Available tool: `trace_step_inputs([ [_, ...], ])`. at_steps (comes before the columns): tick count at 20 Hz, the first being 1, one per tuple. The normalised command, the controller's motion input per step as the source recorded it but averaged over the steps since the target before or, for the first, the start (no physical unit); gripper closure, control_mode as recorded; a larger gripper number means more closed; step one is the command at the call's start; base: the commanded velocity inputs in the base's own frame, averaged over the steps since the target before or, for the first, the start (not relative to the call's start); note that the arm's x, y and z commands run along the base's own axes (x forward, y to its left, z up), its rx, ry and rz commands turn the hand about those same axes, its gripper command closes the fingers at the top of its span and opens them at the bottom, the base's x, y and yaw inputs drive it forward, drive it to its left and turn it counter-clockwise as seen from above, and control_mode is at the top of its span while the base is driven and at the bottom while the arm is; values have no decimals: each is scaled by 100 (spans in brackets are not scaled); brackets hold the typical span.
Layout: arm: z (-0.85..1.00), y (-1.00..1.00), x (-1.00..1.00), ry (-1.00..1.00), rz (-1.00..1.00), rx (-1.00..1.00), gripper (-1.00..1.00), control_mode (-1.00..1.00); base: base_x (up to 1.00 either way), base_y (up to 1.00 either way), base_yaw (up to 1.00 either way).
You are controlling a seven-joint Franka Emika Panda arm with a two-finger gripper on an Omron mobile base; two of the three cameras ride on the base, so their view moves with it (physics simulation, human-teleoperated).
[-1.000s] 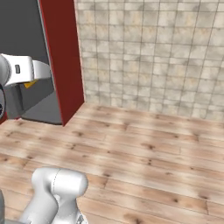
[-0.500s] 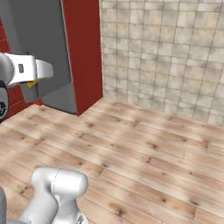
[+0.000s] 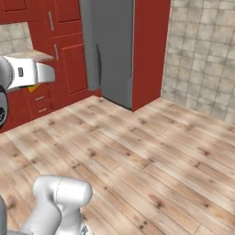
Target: Take the cheese, fish, and potato from the fridge and place them on the plate on the dining counter to create an appetizer plate.
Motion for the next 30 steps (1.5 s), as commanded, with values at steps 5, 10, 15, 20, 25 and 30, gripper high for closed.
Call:
trace_step_inputs([
  [5, 0, 0, 0, 0, 0, 0, 100, 100, -100, 0, 52],
  [10, 0, 0, 0, 0, 0, 0, 100, 100, -100, -1, 55],
  [15, 0, 0, 0, 0, 0, 0, 100, 100, -100, -8, 58],
  [20, 0, 0, 0, 0, 0, 0, 100, 100, -100, -3, 56],
  [25, 0, 0, 0, 0, 0, 0, 100, 100, -100, 0, 57],
  [30, 0, 0, 0, 0, 0, 0, 100, 100, -100, 0, 58],
])
